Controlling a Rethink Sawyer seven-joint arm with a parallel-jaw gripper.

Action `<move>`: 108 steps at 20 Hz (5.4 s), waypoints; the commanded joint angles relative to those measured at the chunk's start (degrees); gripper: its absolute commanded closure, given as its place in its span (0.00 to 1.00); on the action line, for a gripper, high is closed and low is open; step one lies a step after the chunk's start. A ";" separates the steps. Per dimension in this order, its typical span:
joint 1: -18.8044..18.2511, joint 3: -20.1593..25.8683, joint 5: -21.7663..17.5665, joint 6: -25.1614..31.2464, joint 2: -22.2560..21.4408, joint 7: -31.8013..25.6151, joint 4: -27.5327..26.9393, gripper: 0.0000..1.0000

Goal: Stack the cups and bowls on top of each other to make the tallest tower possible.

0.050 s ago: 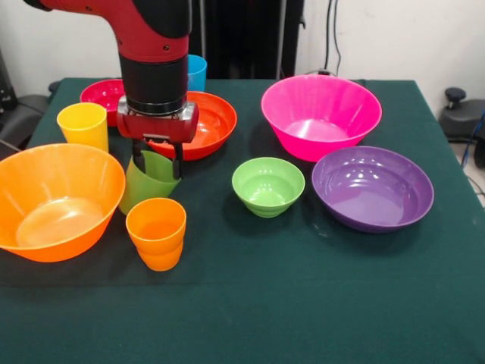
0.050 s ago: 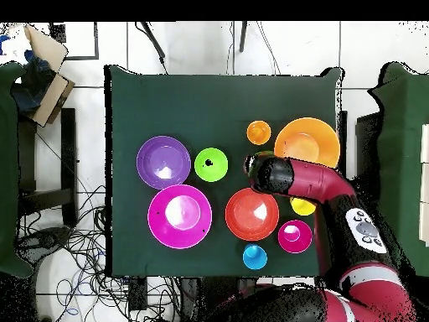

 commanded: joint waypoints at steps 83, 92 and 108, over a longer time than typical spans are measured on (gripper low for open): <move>-2.15 9.40 -11.05 5.27 3.76 -0.63 -3.35 0.00; -0.52 7.34 -11.69 5.79 4.41 -0.74 -6.29 1.00; 3.40 7.09 -5.99 21.33 0.06 -2.91 -10.91 1.00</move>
